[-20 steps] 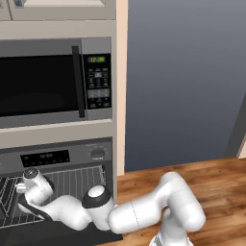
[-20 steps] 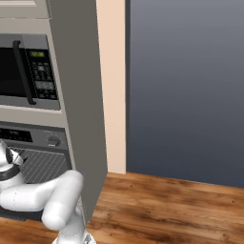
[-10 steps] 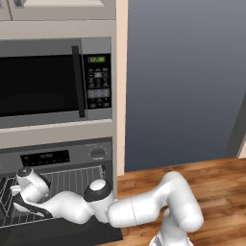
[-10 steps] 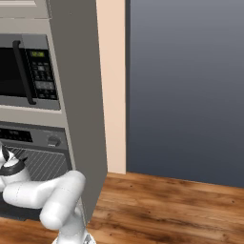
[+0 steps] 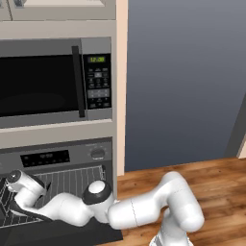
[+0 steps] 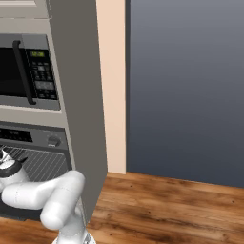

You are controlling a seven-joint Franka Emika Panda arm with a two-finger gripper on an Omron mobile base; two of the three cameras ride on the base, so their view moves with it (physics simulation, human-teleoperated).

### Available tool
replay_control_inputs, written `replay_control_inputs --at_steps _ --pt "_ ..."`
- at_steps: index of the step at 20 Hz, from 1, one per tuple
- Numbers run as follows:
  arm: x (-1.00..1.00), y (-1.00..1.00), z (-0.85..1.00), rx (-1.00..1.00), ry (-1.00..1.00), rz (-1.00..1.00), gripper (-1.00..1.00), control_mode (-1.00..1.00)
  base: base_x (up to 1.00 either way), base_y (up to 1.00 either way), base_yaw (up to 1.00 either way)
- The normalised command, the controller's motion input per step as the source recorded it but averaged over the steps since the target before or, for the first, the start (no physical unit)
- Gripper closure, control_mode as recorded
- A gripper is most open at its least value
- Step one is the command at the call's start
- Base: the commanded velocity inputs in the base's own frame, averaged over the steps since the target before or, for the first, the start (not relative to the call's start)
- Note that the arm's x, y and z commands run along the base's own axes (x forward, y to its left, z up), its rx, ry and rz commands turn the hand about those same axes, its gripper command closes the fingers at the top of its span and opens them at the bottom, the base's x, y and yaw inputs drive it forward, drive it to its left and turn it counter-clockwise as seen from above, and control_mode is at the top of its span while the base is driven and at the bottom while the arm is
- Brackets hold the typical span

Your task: Take the fish from the oven and place it on the plate on the counter.

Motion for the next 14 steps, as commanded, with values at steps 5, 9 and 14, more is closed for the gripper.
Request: replay_control_inputs --at_steps 5,9,14 --pt "0.00 -0.52 -0.76 0.00 -0.13 -0.11 -1.00 -1.00 0.00 0.00 0.00" --pt "0.00 -0.59 -0.98 0.00 -0.05 -0.10 -1.00 -1.00 0.00 0.00 0.00" --pt "0.00 -0.38 -0.98 0.00 -0.03 -0.08 -1.00 -1.00 0.00 0.00 0.00"
